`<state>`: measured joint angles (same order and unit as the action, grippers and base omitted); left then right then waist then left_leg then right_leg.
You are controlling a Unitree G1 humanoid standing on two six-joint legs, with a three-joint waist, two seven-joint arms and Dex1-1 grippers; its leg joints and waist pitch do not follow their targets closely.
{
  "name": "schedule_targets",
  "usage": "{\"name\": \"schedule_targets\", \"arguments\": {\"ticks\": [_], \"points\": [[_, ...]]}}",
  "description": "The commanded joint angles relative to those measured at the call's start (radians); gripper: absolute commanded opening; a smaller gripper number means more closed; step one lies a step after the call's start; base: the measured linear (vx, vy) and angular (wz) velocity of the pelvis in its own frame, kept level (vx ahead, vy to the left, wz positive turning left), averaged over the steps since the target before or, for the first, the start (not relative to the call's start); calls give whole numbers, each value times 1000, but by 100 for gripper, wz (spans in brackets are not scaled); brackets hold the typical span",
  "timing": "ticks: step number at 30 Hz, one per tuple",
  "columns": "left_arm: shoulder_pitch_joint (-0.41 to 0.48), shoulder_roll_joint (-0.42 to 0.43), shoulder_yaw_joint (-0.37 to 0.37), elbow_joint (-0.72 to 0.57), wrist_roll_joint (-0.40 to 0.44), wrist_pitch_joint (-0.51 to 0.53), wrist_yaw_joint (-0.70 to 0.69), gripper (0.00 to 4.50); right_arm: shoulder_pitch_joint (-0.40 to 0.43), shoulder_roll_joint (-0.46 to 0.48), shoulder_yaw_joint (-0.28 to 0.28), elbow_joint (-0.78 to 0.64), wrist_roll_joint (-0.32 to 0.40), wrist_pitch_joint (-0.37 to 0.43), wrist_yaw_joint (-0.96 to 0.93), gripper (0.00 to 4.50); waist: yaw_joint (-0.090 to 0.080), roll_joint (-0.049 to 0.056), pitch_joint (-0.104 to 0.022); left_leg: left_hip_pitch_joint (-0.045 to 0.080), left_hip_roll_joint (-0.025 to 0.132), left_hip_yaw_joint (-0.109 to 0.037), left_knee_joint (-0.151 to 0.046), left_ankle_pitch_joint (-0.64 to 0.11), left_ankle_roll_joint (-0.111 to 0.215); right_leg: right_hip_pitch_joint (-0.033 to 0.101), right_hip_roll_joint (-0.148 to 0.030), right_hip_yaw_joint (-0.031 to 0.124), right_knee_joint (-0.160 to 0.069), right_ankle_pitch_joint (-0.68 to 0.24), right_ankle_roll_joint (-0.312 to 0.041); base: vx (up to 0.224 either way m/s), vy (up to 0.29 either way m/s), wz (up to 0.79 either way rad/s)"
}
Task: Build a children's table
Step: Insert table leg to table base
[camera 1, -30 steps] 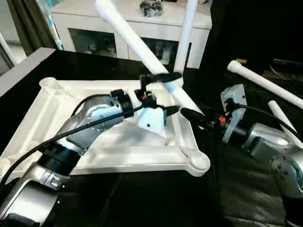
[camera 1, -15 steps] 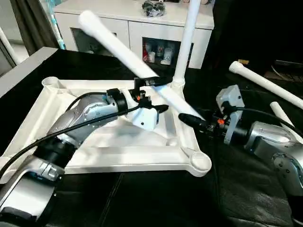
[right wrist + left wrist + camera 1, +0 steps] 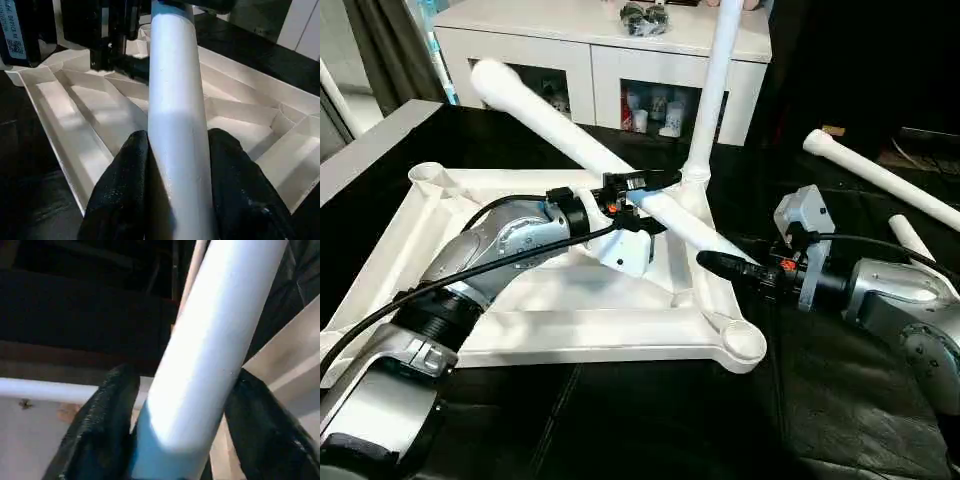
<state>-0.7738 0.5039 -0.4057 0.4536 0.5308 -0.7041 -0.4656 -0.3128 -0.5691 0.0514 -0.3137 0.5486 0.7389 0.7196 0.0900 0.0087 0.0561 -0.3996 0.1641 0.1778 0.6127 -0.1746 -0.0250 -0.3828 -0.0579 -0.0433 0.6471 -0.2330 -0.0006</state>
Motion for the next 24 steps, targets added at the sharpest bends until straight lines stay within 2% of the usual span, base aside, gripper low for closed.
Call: {"name": "schedule_targets", "arguments": {"ticks": [1,14,24], "points": [[-14,5,-22,17,23,-14,0,247,-17,-7,-9,-31,4,-2,7,129,3,-13,-73,28,69,-28,-65,-103,23,41,-93,48,-68,41,-215,0,0,0],[-22,9,-32,44,43,-35,1,176,-18,-24,-6,-26,-10,-13,19,129,3,-15,-73,27,69,-28,-64,-105,26,42,-95,48,-67,39,-219,0,0,0],[-46,20,-26,81,52,-54,15,164,-38,-38,-22,-13,-21,-14,21,129,3,-10,-73,28,69,-30,-65,-119,16,41,-94,48,-68,30,-221,0,0,0]]}}
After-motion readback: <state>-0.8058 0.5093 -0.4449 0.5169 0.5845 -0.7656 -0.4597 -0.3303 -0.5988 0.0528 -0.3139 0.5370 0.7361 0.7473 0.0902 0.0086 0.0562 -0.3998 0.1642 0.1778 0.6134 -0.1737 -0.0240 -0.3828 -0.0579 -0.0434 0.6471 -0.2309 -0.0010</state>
